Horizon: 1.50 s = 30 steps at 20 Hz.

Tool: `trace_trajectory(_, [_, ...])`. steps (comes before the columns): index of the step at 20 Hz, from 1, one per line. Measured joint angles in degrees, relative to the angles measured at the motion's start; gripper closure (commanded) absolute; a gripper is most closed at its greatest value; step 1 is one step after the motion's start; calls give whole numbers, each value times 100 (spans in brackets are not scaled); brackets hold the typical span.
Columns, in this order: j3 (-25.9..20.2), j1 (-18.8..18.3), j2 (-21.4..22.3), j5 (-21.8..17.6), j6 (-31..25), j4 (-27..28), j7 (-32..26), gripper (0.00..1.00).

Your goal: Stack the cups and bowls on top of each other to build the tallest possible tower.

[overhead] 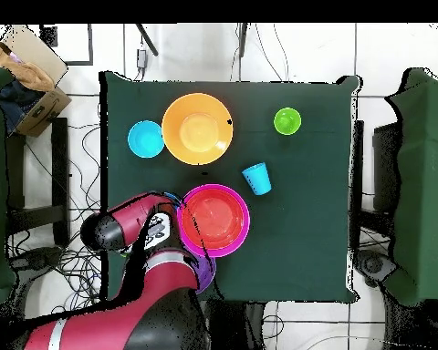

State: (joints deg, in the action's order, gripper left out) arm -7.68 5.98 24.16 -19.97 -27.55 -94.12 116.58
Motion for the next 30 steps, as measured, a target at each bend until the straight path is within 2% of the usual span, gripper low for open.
trace_trajectory(30, [148, 134, 29, 1, -1, 252, 1, 100])
